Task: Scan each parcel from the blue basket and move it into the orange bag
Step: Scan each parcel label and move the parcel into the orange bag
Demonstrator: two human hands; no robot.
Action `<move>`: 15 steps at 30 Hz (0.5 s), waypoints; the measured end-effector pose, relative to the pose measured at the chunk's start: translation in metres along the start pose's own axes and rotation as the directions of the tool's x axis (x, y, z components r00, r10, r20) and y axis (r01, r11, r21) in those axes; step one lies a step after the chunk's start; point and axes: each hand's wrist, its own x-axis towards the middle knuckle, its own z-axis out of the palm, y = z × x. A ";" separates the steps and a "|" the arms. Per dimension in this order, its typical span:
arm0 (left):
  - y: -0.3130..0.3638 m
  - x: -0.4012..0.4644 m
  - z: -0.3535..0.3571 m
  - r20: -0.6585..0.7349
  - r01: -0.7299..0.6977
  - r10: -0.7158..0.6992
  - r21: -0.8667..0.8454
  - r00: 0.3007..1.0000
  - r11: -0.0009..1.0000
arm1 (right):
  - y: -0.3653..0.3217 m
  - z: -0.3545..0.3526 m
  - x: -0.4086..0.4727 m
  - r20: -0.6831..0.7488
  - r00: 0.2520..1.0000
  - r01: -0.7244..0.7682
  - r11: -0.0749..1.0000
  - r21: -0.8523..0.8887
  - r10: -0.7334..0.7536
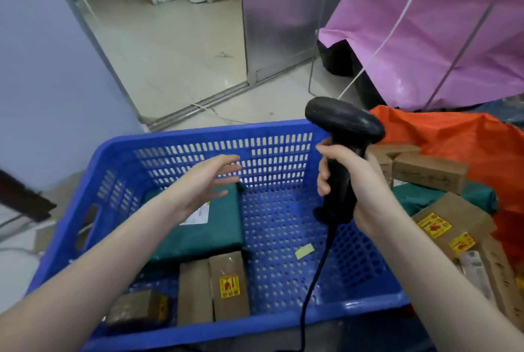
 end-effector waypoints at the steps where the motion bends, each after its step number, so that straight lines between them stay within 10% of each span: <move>1: -0.008 -0.002 -0.014 -0.013 0.003 -0.003 0.026 1.000 1.000 | 0.007 0.010 0.001 0.063 0.998 -0.022 0.999 -0.044 0.025; 15: -0.136 0.028 -0.065 0.016 0.180 -0.201 0.377 0.980 0.909 | 0.103 0.046 -0.008 0.154 0.867 -0.403 0.849 -0.343 0.474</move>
